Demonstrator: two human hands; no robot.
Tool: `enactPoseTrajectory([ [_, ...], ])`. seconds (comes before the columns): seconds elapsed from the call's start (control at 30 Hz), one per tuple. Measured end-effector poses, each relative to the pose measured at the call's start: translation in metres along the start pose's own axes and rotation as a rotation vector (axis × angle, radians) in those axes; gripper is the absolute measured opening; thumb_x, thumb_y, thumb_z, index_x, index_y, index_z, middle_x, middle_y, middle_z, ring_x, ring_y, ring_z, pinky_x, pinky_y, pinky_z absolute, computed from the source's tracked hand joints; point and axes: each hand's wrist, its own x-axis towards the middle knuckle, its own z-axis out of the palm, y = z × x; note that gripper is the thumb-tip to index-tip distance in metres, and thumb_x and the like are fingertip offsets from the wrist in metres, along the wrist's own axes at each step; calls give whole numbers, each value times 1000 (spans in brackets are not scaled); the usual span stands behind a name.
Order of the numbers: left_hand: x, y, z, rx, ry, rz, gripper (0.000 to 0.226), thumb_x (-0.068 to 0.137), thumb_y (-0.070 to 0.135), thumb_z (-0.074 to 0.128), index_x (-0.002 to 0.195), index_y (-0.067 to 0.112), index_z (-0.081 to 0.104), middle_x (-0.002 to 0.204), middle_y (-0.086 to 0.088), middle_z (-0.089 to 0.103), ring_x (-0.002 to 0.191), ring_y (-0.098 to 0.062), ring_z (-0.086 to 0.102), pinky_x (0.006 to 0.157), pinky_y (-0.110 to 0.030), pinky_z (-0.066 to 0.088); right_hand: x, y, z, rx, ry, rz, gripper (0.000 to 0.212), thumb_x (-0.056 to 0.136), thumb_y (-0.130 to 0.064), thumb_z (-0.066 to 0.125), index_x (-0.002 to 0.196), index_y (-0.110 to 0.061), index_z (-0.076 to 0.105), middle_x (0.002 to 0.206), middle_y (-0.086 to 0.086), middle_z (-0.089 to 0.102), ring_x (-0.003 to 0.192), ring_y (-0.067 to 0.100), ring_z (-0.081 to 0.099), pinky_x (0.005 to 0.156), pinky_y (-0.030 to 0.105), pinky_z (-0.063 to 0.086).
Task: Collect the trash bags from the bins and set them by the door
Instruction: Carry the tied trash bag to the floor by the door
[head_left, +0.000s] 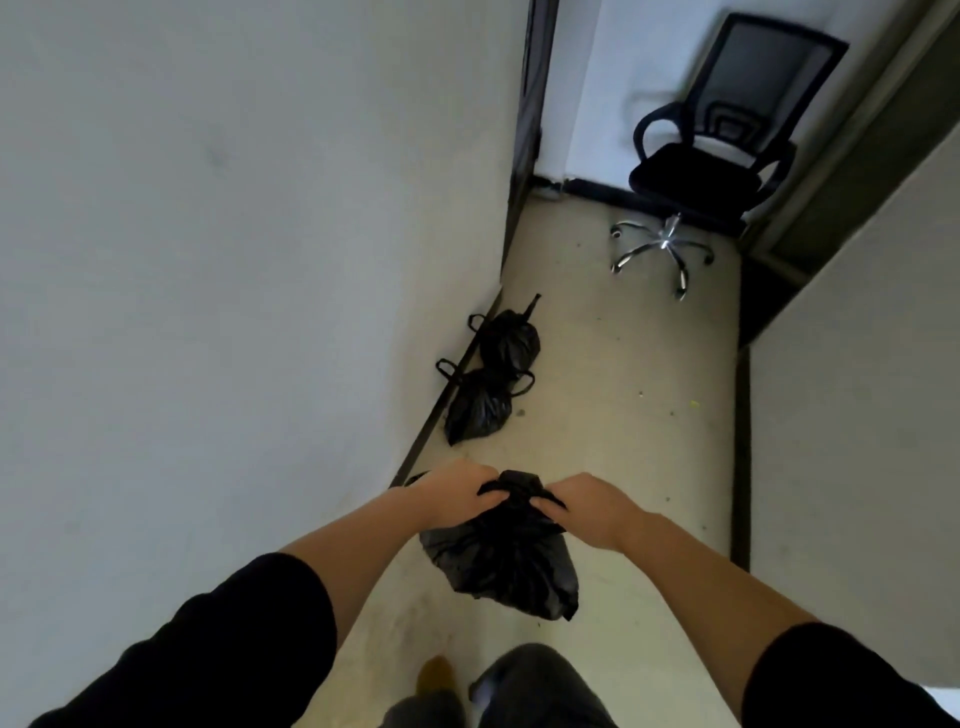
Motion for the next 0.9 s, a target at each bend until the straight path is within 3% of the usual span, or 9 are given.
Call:
enactPoseTrajectory([
  [0.17,66,-38,-33,-49,30,-45,33,98,31,43,102,3,60,102,-15,64,95,-28,60,87,-42,47,71,19,-28,2,-34,-23,35,99,-39,35,77,-13,45,78,11,56,78,29,56,64,31,35],
  [0.3,112,-62,-51,-90,84,-135,23,97,22,45,97,3,58,101,-16,62,96,-29,59,85,-40,47,126,30,-42,67,-64,-56,32,99,-35,38,72,-17,42,67,-1,46,68,21,49,62,28,34],
  [0.4,149,-84,-61,-69,68,-192,20,94,19,46,101,5,60,107,-13,59,101,-28,56,85,-36,44,167,38,-44,141,-61,-61,30,99,-33,38,78,-14,48,70,0,51,67,19,50,61,27,35],
  [0.57,211,-134,-62,-59,-72,-239,22,92,22,48,105,7,58,108,-13,59,99,-29,58,83,-38,46,244,54,-12,119,-24,20,35,101,-33,33,96,-10,59,82,6,62,68,19,51,60,29,36],
  [0.7,256,-205,-49,-31,-89,-282,32,95,28,48,126,20,50,126,-3,53,116,-23,52,96,-35,44,320,77,42,89,-34,68,39,101,-34,29,104,-9,59,96,8,67,87,23,64,68,31,46],
  [0.77,276,-244,-40,62,-65,-303,35,97,25,42,131,19,47,130,-4,52,119,-22,50,98,-35,43,358,88,71,111,-27,112,39,102,-33,29,107,-8,59,101,9,67,93,23,64,73,31,48],
  [0.9,289,-311,-24,458,-18,-224,32,99,22,38,129,15,48,124,-5,55,115,-22,51,101,-34,39,425,98,124,101,14,143,38,102,-32,28,102,-7,57,96,9,66,91,24,63,64,27,37],
])
